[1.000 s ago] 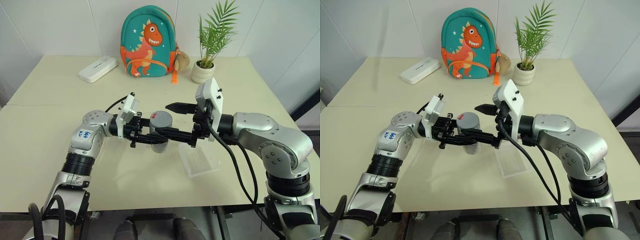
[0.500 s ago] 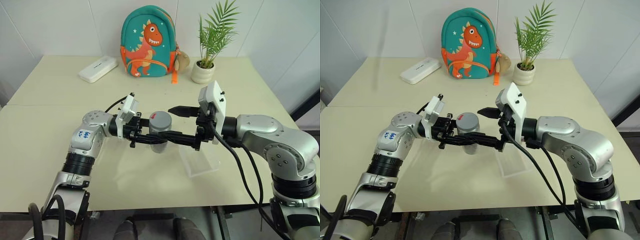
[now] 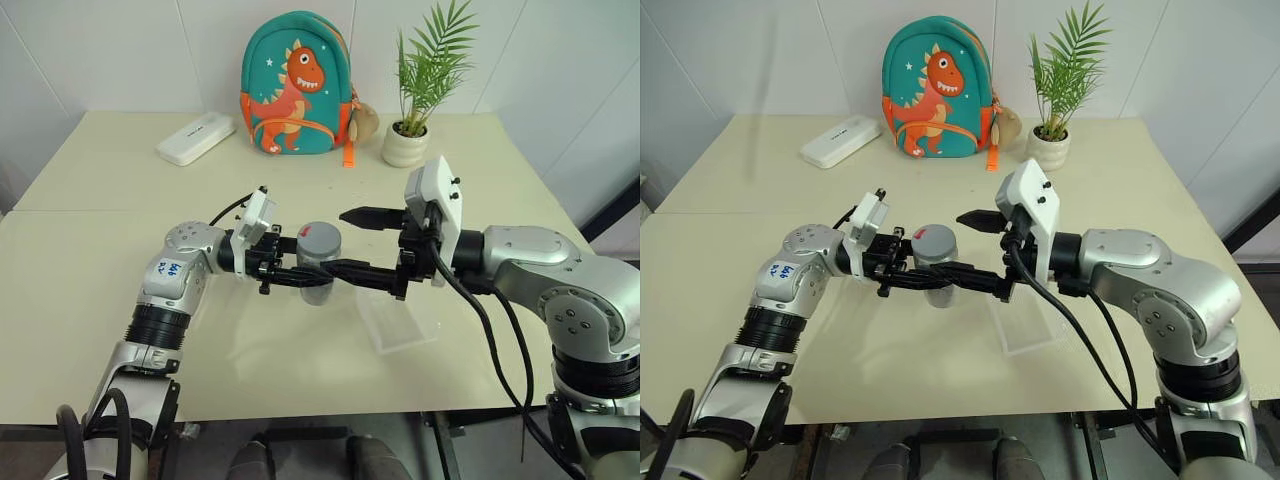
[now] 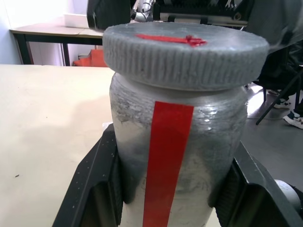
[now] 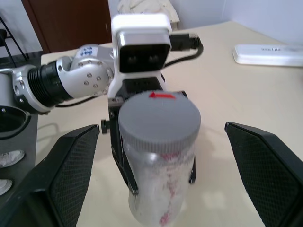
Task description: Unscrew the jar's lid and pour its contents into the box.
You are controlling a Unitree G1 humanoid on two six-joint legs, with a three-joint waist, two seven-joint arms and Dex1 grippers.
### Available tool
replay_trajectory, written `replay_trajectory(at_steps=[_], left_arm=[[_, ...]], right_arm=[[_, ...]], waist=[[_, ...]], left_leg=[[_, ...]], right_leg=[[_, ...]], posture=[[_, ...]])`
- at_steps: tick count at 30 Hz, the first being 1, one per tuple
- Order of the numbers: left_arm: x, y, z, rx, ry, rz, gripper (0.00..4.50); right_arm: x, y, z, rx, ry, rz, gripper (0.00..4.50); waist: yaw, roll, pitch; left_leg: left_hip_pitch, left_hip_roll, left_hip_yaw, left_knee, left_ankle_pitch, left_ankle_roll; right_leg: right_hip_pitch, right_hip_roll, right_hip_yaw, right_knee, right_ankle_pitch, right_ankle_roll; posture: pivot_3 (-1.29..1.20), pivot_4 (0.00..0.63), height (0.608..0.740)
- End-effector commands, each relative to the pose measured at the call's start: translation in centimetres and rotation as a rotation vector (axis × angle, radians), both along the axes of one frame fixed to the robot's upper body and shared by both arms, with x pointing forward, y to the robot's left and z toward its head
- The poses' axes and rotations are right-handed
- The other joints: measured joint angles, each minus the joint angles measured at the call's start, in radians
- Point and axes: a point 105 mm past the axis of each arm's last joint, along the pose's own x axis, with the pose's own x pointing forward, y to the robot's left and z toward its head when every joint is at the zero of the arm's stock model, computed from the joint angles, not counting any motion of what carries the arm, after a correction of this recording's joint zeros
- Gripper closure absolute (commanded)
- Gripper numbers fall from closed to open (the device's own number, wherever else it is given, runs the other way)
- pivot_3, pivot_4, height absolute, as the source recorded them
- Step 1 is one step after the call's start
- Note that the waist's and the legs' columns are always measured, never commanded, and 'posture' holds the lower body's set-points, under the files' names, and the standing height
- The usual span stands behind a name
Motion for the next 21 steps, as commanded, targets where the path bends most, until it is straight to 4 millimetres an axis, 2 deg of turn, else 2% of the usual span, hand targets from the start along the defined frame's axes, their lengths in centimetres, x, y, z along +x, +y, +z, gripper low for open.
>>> replay_trajectory(at_steps=[1,12,21], left_arm=[[-0.1,-0.5,1.2,-0.003,-0.060,-0.025,2.57],[0.0,-0.9,1.5,-0.006,-0.073,-0.039,2.57],[-0.2,-0.9,1.4,-0.009,-0.072,-0.038,2.57]], right_arm=[[-0.1,0.5,0.9,0.027,-0.040,0.010,0.03],[0.6,3.4,1.5,0.070,-0.062,0.048,0.03],[2.0,3.7,1.0,0.059,-0.073,0.006,0.03]], waist=[[0.001,0.000,0.000],[0.000,0.000,0.000],[0.000,0.000,0.000]], left_leg=[[0.000,0.000,0.000,0.000,0.000,0.000],[0.000,0.000,0.000,0.001,0.000,0.000],[-0.001,0.000,0.000,0.002,0.000,0.000]], right_leg=[[0.000,0.000,0.000,0.000,0.000,0.000],[-0.001,0.001,0.000,0.001,0.000,0.000],[-0.001,0.001,0.000,0.003,0.000,0.000]], posture=[[0.00,0.150,0.740],[0.00,0.150,0.740],[0.00,0.150,0.740]])
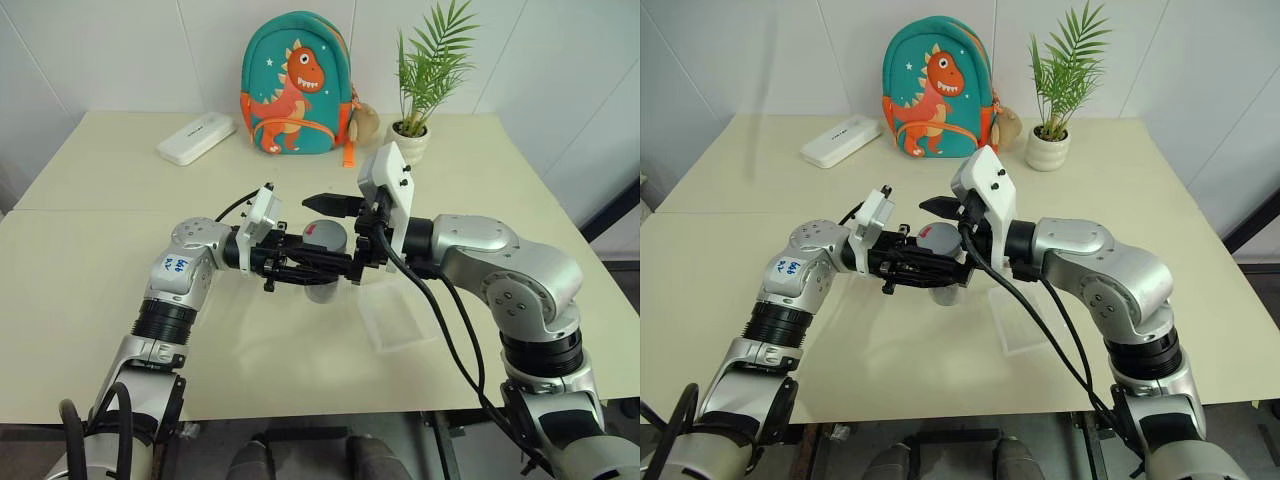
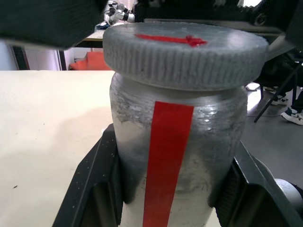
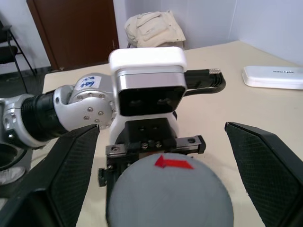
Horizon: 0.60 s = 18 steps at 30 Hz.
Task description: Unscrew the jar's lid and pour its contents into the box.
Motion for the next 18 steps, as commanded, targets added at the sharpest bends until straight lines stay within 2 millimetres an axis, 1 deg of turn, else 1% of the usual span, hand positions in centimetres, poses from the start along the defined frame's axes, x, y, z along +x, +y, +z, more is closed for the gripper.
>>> replay_trajectory(at_steps=[1,5,12,18], left_arm=[[-0.4,-0.3,1.1,-0.011,-0.056,-0.019,2.57],[-0.4,-0.3,1.1,-0.013,-0.055,-0.018,2.57],[-0.5,-0.2,1.0,-0.012,-0.050,-0.019,2.57],[-0.5,-0.2,1.0,-0.012,-0.051,-0.019,2.57]], right_arm=[[0.1,-0.1,0.7,0.002,-0.058,-0.018,0.03],[0.3,-0.6,0.5,-0.005,-0.055,-0.040,0.03],[0.2,-2.2,0.4,-0.024,-0.058,-0.081,0.03],[-0.2,-2.6,0.5,-0.029,-0.060,-0.080,0.03]], waist=[[0.000,0.000,0.000],[0.000,0.000,0.000],[0.001,0.000,0.000],[0.000,0.000,0.000]], left_leg=[[0.000,0.000,0.000,0.000,0.000,0.000],[-0.001,0.000,0.000,0.000,0.000,0.000],[-0.002,0.000,0.000,0.001,0.000,0.000],[-0.002,0.000,-0.001,0.001,0.000,0.000]], right_leg=[[0.000,0.000,0.000,0.000,0.000,0.000],[0.000,0.000,0.000,0.000,0.000,0.000],[-0.001,0.000,0.000,0.000,0.000,0.000],[-0.001,0.000,0.000,0.000,0.000,0.001]], posture=[[0.00,0.150,0.740],[0.00,0.150,0.740],[0.00,0.150,0.740],[0.00,0.150,0.740]])
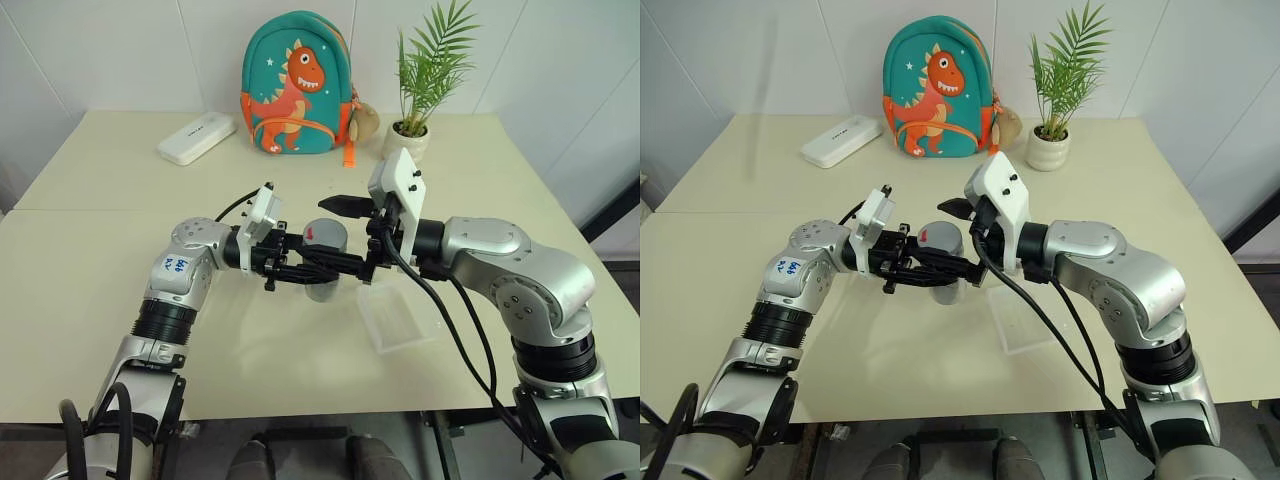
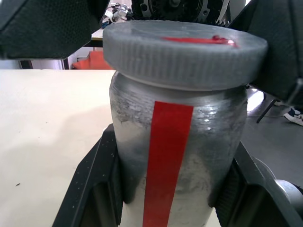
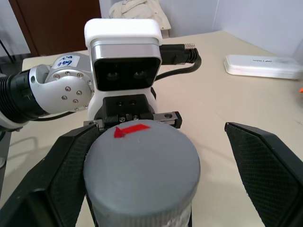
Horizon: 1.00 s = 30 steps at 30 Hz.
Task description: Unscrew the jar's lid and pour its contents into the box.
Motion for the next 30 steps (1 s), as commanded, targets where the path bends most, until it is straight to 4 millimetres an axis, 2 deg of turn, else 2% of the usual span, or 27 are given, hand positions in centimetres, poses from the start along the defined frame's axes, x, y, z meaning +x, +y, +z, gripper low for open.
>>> replay_trajectory(at_steps=[1,14,28,30], left_arm=[[-0.6,-0.2,1.0,-0.011,-0.052,-0.030,2.57],[-0.4,-0.1,1.1,-0.011,-0.057,-0.016,2.57],[-0.1,0.0,1.3,-0.013,-0.067,-0.007,2.57],[-0.1,0.0,1.2,-0.010,-0.070,-0.006,2.57]], right_arm=[[-0.3,-0.9,1.1,0.017,-0.046,-0.020,0.03],[-0.8,-1.4,1.3,0.006,-0.045,-0.004,0.03],[-1.3,-0.9,0.9,-0.003,-0.022,0.042,0.03],[-1.3,-0.9,0.9,-0.004,-0.019,0.044,0.42]], waist=[[0.000,0.000,0.000],[0.000,0.000,0.000],[0.000,0.000,0.000],[0.000,0.000,0.000]], left_leg=[[0.000,0.000,0.000,0.000,0.000,0.000],[0.000,0.000,0.000,0.000,0.000,0.000],[-0.001,0.000,0.000,0.001,0.000,0.000],[-0.001,0.000,0.000,0.001,0.000,0.000]], right_leg=[[0.000,0.000,0.000,0.000,0.000,0.000],[0.000,0.000,0.000,0.000,0.000,0.000],[0.000,0.000,0.000,0.000,0.000,0.000],[0.000,0.000,0.000,0.000,0.000,0.000]], posture=[[0.00,0.150,0.740],[0.00,0.150,0.740],[0.00,0.150,0.740],[0.00,0.150,0.740]])
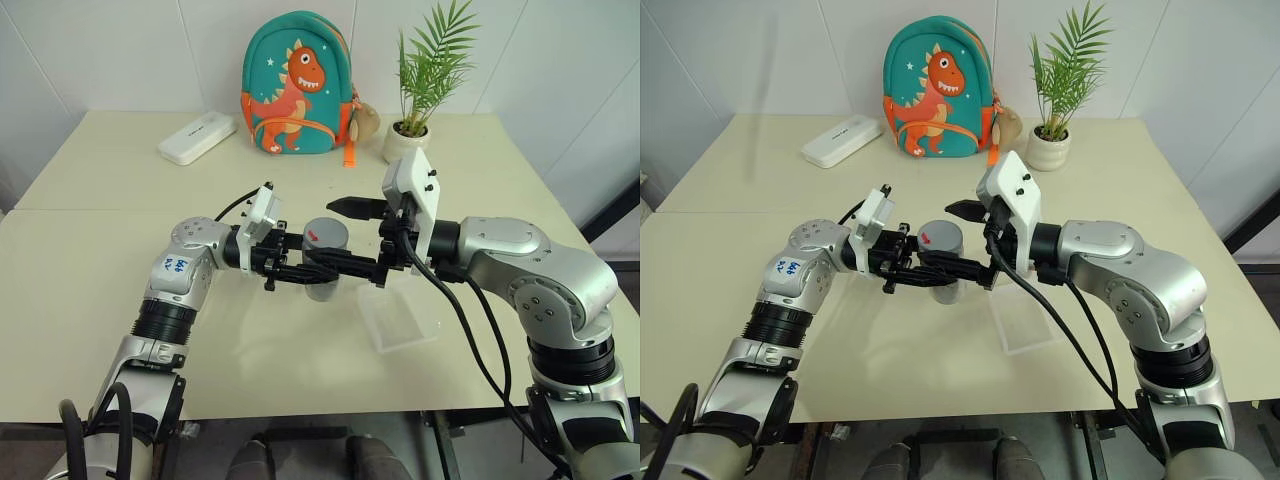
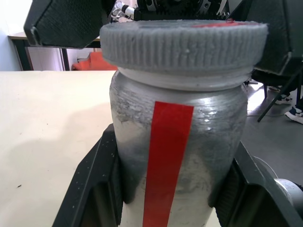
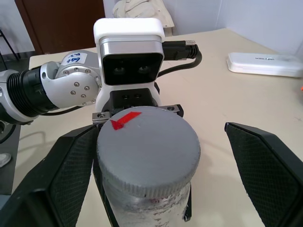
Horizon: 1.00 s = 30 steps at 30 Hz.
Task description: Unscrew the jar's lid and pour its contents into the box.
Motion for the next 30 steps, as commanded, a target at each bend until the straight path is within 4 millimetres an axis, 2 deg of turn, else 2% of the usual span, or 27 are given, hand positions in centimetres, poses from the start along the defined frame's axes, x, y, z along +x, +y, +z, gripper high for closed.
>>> replay_trajectory(at_steps=[1,5,19,30], left_arm=[[-0.1,0.0,1.2,-0.011,-0.059,-0.004,2.57],[0.0,0.0,1.3,-0.014,-0.062,-0.001,2.57],[0.0,0.1,0.6,0.001,-0.044,0.001,2.57],[-0.5,0.4,-1.4,0.078,-0.046,-0.018,2.57]], right_arm=[[-0.8,-0.1,0.8,0.011,-0.031,0.028,0.62],[-0.9,-0.1,0.9,0.014,-0.032,0.037,1.96],[-1.1,-0.3,2.6,0.085,-0.050,0.054,1.98],[-0.7,-0.7,3.2,0.065,-0.094,0.039,1.98]], waist=[[0.000,0.000,0.000],[0.000,0.000,0.000],[0.000,0.000,0.000],[-0.001,0.000,0.000]], left_leg=[[0.000,0.000,0.000,0.000,0.000,0.000],[0.000,0.000,0.000,0.000,0.000,0.000],[0.000,0.000,0.000,0.000,0.000,0.000],[0.000,0.000,0.000,0.000,0.000,0.000]], right_leg=[[0.000,0.000,0.000,0.000,0.000,0.000],[0.000,0.000,0.000,0.000,0.000,0.000],[0.000,0.000,0.000,0.000,0.000,0.000],[0.000,0.000,0.000,0.000,0.000,0.000]], posture=[[0.00,0.150,0.740],[0.00,0.150,0.740],[0.00,0.150,0.740],[0.00,0.150,0.740]])
